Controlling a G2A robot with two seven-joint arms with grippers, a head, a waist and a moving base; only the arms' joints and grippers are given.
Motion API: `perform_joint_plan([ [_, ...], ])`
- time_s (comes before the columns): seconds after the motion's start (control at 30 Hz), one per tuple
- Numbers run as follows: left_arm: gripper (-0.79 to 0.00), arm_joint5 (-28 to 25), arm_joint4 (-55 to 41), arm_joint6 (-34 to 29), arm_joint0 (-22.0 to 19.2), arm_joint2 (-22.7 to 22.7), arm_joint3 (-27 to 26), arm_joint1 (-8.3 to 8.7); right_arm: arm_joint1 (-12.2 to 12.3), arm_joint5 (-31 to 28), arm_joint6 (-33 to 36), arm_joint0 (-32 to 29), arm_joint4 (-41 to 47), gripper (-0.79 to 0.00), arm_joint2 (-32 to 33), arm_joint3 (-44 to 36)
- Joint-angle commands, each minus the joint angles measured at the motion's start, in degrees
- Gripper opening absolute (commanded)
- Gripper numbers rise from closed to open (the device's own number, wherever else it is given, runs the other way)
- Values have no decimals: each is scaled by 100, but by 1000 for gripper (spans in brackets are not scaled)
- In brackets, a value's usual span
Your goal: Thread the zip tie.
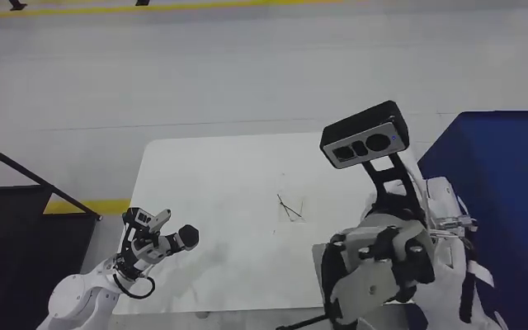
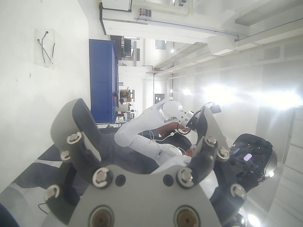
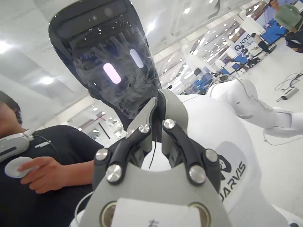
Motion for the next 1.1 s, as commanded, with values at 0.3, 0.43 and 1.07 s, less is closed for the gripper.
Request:
perform_joint_plan([
  [0.3,0,0,0,0,0,0,0,0,-53,-2197,226,552,-2186,-785,335,-169],
  [0.43,0,0,0,0,0,0,0,0,-45,-3040,254,588,-3130,-785,579,-304],
  [1.07,0,0,0,0,0,0,0,0,27,-1899,664,564,-2199,-785,180,287],
])
